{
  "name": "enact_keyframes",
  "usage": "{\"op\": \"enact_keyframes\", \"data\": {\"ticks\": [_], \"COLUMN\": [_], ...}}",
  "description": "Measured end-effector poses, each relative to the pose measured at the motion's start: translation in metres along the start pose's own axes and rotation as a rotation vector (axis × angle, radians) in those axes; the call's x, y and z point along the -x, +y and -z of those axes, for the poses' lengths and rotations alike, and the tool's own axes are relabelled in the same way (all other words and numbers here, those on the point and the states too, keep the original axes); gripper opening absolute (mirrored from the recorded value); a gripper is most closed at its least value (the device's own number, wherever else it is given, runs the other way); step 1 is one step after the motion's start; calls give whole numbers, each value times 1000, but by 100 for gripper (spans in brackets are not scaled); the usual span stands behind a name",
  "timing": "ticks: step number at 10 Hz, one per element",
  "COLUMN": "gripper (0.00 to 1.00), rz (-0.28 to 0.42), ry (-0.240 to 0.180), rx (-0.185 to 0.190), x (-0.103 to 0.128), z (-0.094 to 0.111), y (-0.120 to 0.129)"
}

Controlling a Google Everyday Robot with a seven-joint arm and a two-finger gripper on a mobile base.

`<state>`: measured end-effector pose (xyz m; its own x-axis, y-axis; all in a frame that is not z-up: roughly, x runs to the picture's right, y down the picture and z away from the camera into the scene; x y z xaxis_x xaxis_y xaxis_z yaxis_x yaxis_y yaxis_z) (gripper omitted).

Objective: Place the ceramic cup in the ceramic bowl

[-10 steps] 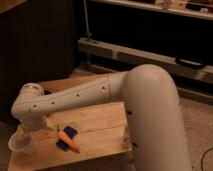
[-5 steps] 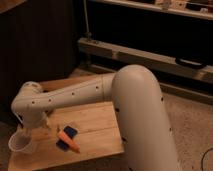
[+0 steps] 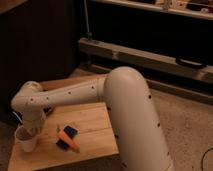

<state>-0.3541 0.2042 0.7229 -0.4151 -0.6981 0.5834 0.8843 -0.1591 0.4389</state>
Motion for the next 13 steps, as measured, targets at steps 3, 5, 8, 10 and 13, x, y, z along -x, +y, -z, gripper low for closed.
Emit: {"op": "enact_keyframes", "data": {"ticks": [3, 5, 8, 10, 13], "gripper": [0, 0, 0, 0, 0], "rz": [11, 9, 6, 0, 13], "ry": [75, 159, 274, 339, 393], "rx": [-19, -21, -40, -63, -98], "x": [7, 15, 13, -14, -73], "z": [30, 75, 150, 191, 245], "y": [4, 2, 2, 14, 39]}}
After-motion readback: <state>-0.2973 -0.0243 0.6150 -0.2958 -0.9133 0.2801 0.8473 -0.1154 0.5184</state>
